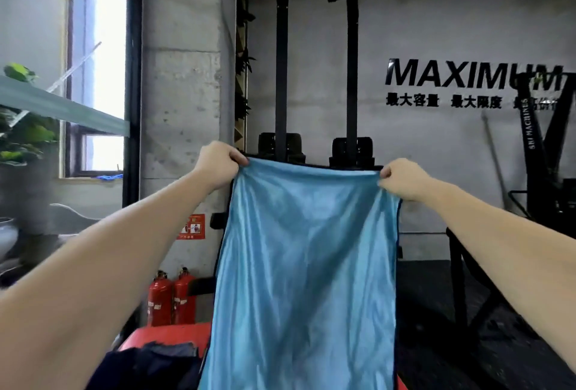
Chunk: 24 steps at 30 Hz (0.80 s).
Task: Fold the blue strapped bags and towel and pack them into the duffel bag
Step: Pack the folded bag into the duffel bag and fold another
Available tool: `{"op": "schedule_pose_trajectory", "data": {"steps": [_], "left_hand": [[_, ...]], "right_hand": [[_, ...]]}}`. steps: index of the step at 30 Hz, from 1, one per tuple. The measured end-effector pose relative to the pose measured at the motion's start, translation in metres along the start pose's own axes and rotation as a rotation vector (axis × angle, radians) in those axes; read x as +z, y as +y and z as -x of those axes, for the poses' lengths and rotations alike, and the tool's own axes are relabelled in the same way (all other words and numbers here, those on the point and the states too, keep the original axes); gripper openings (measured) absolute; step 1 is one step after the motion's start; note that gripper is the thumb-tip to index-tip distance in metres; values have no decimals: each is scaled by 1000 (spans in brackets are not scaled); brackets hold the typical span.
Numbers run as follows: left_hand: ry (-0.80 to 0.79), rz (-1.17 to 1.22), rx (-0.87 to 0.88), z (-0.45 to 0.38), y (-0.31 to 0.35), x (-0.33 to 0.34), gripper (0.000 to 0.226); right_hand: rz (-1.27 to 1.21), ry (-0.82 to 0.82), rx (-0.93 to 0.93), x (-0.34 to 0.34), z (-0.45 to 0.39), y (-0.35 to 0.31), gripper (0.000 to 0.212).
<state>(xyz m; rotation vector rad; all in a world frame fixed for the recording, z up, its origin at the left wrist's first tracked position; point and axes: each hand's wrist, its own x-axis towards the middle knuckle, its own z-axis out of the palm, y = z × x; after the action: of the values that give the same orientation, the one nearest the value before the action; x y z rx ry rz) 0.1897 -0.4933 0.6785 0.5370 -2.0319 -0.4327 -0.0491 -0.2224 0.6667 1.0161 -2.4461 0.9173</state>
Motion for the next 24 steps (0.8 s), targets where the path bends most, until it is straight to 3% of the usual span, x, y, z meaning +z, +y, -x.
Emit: {"op": "schedule_pose_trajectory", "data": {"steps": [2, 6, 9, 14, 20, 24], "left_hand": [[121, -15, 63, -15, 9, 3, 45], [201, -31, 143, -25, 15, -1, 40], [173, -38, 115, -9, 2, 1, 33], [27, 48, -14, 68, -42, 23, 33], [-213, 83, -53, 251, -99, 65, 50], [-368, 26, -48, 379, -135, 84, 44]], "right_hand": [[-26, 125, -75, 1, -15, -12, 30], [-83, 162, -120, 6, -18, -16, 70], [-193, 207, -94, 19, 3, -6, 49], [-272, 145, -42, 60, 67, 32, 45], [-424, -19, 7, 126, 220, 95, 11], [-294, -212, 84, 163, 321, 151, 21]]}}
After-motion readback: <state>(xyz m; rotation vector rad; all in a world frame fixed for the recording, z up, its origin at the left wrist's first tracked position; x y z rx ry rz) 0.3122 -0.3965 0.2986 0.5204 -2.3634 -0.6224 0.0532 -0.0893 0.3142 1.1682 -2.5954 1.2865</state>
